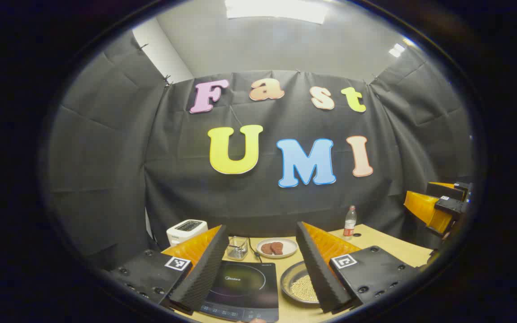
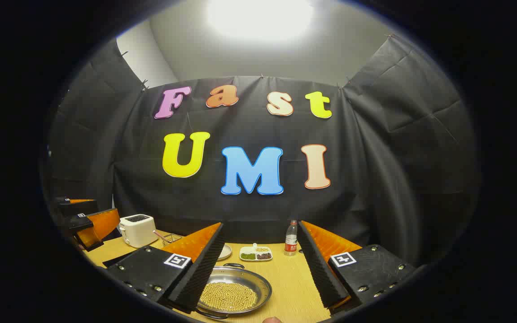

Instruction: First push the handle of the pot to place it horizontally, then grasp the pot with both hands and set it on the induction cooktop.

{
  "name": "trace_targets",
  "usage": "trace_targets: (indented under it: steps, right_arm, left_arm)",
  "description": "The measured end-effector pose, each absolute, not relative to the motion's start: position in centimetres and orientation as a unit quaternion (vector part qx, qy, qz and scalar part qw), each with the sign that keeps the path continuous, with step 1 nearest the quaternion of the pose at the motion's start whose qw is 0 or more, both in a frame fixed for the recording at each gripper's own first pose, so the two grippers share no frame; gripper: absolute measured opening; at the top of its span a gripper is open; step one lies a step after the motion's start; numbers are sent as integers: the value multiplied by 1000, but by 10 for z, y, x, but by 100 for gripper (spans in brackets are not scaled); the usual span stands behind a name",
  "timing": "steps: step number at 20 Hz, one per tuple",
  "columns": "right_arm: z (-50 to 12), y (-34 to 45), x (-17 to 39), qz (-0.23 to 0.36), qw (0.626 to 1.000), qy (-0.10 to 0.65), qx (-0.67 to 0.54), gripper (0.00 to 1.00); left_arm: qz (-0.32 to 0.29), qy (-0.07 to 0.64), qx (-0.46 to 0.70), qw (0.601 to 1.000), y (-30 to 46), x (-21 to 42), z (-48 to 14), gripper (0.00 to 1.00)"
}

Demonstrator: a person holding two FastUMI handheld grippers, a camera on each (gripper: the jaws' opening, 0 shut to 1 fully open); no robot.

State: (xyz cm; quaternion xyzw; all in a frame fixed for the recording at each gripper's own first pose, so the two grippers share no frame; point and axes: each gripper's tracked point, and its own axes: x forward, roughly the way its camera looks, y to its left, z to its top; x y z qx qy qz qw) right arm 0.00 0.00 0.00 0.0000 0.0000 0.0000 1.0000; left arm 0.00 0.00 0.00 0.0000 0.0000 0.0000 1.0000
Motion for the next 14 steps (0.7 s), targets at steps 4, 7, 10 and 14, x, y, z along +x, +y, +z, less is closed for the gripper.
trace_targets:
  steps: [4, 7, 10, 14]
  right_arm:
    - [-1, 2, 0, 2, 1000, 1, -3, 97]
    - [0, 4, 0, 2, 1000, -1, -5, 97]
    - [2, 5, -1, 1, 1000, -3, -3, 97]
    - [3, 6, -3, 1, 1000, -3, -3, 97]
  left_arm:
    - [1, 0, -1, 1000, 2, 0, -1, 98]
    - [1, -2, -1, 1000, 3, -1, 0, 98]
    - [1, -6, 0, 1000, 5, -3, 4, 98]
    - [1, -6, -1, 1000, 5, -4, 4, 94]
